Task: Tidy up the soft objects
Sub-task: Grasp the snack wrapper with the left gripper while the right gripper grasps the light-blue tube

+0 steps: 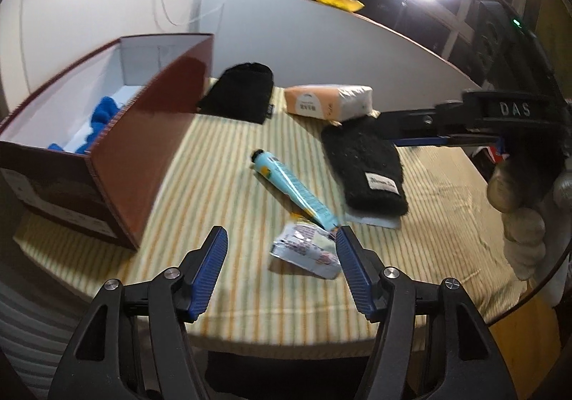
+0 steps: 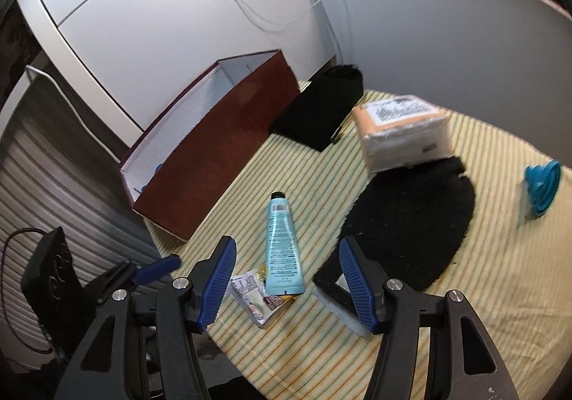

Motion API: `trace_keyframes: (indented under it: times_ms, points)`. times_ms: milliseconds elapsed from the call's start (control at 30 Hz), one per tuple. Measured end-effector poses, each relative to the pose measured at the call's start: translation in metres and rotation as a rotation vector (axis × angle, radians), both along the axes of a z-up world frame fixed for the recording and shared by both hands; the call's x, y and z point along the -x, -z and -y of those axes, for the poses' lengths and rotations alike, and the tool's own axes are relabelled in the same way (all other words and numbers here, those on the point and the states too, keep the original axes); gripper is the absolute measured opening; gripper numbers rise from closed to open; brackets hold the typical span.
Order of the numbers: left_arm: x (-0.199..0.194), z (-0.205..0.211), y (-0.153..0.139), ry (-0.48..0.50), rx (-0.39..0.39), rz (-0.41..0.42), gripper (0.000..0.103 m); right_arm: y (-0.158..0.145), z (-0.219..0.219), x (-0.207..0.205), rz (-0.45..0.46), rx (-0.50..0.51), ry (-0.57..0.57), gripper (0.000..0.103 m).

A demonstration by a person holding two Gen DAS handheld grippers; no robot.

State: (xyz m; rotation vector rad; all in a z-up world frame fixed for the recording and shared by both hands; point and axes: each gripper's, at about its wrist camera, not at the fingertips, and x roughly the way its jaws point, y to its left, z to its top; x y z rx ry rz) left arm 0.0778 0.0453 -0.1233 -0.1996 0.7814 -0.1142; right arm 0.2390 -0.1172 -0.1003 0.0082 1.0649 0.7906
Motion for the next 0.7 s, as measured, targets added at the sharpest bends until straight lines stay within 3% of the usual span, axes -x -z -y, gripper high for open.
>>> trace_keyframes:
  times_ms: [67, 167, 400, 700]
  points:
    - [-0.002, 0.006, 0.005, 0.025, -0.012, -0.009, 0.063, 0.006, -0.005, -0.003, -0.021, 0.004, -0.014, 0.056]
    - [-0.006, 0.014, 0.013, 0.063, -0.022, -0.025, 0.071, 0.017, -0.02, -0.004, -0.038, 0.038, -0.047, 0.056]
    - [-0.016, 0.022, 0.028, 0.101, -0.078, -0.03, 0.071, 0.049, -0.059, -0.014, -0.086, 0.116, -0.098, 0.056]
    - [-0.022, 0.021, 0.039, 0.12, -0.059, 0.001, 0.071, 0.069, -0.077, -0.031, -0.123, 0.149, -0.091, 0.055]
